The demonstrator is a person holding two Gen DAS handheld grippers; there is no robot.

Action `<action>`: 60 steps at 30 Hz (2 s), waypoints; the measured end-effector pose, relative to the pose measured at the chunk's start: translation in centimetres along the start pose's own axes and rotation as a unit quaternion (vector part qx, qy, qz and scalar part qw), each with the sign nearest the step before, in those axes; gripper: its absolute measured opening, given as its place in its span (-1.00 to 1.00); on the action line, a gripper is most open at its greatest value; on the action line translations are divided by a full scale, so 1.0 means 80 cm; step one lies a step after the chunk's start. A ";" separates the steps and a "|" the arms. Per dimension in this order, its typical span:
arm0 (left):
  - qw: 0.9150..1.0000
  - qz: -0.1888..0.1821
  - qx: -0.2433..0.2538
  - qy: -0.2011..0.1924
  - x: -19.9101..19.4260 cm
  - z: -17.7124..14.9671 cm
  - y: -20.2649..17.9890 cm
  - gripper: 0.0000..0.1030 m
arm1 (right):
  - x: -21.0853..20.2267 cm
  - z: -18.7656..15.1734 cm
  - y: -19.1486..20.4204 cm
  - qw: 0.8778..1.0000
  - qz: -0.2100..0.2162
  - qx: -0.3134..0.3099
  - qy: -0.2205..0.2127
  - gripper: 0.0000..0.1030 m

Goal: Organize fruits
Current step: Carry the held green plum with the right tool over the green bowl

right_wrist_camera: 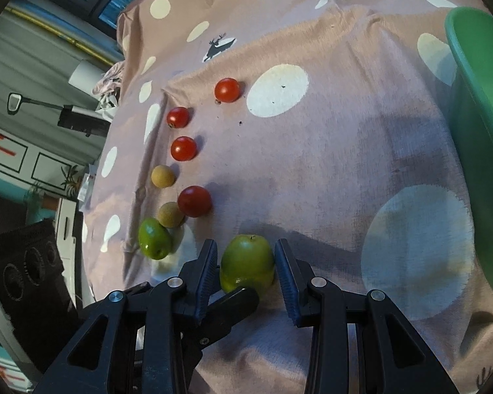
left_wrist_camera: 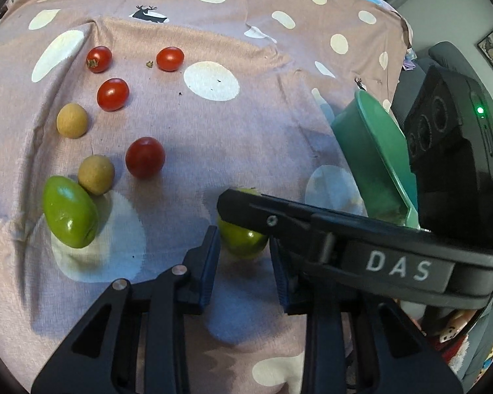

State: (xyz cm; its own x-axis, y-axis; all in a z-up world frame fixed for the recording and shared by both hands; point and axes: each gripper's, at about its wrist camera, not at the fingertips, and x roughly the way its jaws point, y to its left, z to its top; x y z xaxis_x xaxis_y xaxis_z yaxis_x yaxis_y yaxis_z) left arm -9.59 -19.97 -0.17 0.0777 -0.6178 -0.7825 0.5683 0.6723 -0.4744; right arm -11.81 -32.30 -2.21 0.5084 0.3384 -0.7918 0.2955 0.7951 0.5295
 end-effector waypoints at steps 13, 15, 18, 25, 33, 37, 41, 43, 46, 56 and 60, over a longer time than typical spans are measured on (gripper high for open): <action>0.998 0.021 0.032 -0.048 -0.029 -0.001 -0.025 -0.42 | -0.017 -0.003 0.012 0.999 -0.003 -0.025 -0.030 -0.28; 0.997 0.024 0.045 -0.063 -0.039 -0.001 -0.035 -0.42 | -0.030 -0.004 0.017 0.998 -0.001 -0.031 -0.046 -0.28; 0.993 0.031 0.066 -0.089 -0.054 0.000 -0.054 -0.42 | -0.052 -0.006 0.027 0.996 -0.007 -0.045 -0.076 -0.28; 0.984 0.040 0.117 -0.128 -0.068 0.008 -0.104 -0.42 | -0.104 -0.006 0.030 0.988 -0.011 -0.057 -0.144 -0.28; 0.974 0.029 0.169 -0.146 -0.056 0.023 -0.163 -0.42 | -0.160 -0.004 -0.004 0.978 -0.004 -0.026 -0.207 -0.28; 0.969 0.018 0.198 -0.147 -0.045 0.031 -0.192 -0.42 | -0.184 -0.005 -0.026 0.972 -0.005 -0.006 -0.235 -0.28; 0.965 0.009 0.220 -0.144 -0.034 0.033 -0.220 -0.42 | -0.205 -0.007 -0.051 0.966 -0.004 0.016 -0.258 -0.28; 0.963 0.004 0.228 -0.141 -0.028 0.033 -0.231 -0.42 | -0.213 -0.009 -0.060 0.964 -0.005 0.024 -0.266 -0.28; 0.962 -0.002 0.237 -0.134 -0.016 0.034 -0.244 -0.42 | -0.224 -0.014 -0.079 0.961 -0.008 0.037 -0.275 -0.28; 0.965 -0.017 0.243 -0.099 0.025 0.039 -0.267 -0.43 | -0.230 -0.014 -0.130 0.959 -0.012 0.087 -0.271 -0.28; 0.967 -0.025 0.238 -0.085 0.041 0.042 -0.270 -0.43 | -0.227 -0.014 -0.144 0.959 -0.018 0.104 -0.263 -0.28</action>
State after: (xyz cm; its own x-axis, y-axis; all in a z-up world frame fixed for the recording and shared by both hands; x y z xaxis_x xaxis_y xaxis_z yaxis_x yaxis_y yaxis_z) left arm -18.82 -37.85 8.88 0.1503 -0.7304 -0.6663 0.8846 0.4003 -0.2393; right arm -25.36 -46.99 5.74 0.8161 -0.0323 -0.5770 0.4483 0.6655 0.5968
